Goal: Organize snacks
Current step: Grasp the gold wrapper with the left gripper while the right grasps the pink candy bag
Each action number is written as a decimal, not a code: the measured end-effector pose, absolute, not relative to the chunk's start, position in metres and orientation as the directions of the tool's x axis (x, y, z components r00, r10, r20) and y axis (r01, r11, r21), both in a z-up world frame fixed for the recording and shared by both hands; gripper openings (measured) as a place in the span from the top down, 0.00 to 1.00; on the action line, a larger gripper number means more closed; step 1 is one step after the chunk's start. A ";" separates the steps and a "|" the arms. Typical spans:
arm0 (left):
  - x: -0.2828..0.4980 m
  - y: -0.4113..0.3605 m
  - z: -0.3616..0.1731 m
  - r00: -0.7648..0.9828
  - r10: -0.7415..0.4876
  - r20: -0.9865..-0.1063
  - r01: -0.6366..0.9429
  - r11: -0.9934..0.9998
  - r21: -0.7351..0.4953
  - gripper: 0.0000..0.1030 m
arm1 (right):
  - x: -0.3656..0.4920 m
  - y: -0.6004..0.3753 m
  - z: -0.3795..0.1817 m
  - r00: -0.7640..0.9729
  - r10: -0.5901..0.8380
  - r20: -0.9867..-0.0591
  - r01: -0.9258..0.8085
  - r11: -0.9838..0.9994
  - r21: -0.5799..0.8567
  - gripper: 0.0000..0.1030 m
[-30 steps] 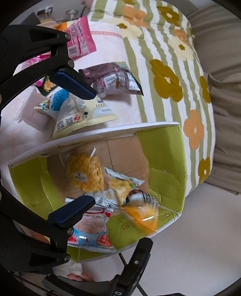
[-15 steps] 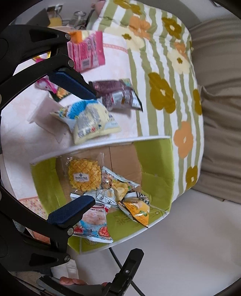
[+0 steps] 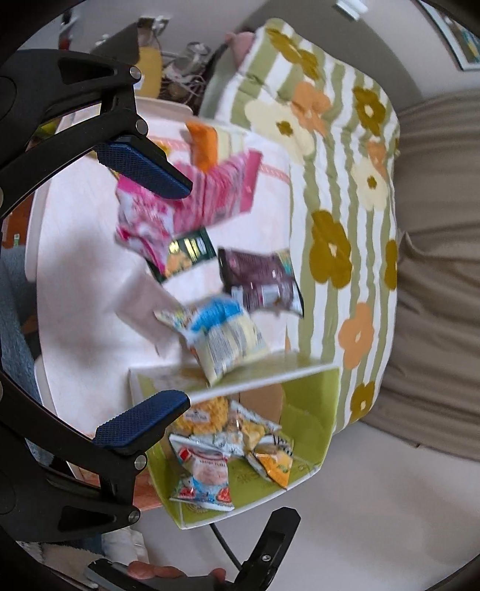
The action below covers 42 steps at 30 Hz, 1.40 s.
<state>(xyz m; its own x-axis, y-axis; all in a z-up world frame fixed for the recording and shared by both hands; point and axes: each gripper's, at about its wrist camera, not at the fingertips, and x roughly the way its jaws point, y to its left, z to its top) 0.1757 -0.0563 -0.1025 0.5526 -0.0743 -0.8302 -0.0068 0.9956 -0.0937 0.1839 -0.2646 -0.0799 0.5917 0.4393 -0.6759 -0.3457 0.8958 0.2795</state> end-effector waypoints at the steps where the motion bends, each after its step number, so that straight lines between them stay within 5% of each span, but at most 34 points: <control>1: 0.172 -0.048 -0.103 0.553 -0.075 -0.830 -0.011 0.995 -0.097 0.00 | 0.183 -0.255 -0.080 0.588 0.445 -0.675 -0.353 0.893 0.281 0.04; 20: 0.151 0.137 -0.164 0.414 -0.156 -0.897 0.183 0.979 -0.086 0.01 | 0.179 -0.071 -0.130 0.502 0.466 -0.728 -0.297 0.884 0.361 0.04; 37: 0.165 0.118 -0.282 0.231 -0.056 -0.971 0.391 0.919 0.040 0.01 | 0.226 -0.026 -0.220 0.325 0.480 -0.815 -0.295 0.870 0.395 0.04; 42: 0.171 0.112 -0.299 0.195 -0.032 -0.980 0.409 0.911 0.052 0.14 | 0.240 -0.019 -0.235 0.280 0.499 -0.820 -0.315 0.855 0.412 0.04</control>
<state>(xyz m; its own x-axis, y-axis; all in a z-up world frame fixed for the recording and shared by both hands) 0.1706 0.1120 -0.2993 0.1954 -0.0320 -0.9802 0.4087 0.9112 0.0517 0.2398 -0.0187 -0.2352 0.2803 0.4988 -0.8201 -0.3155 0.8548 0.4121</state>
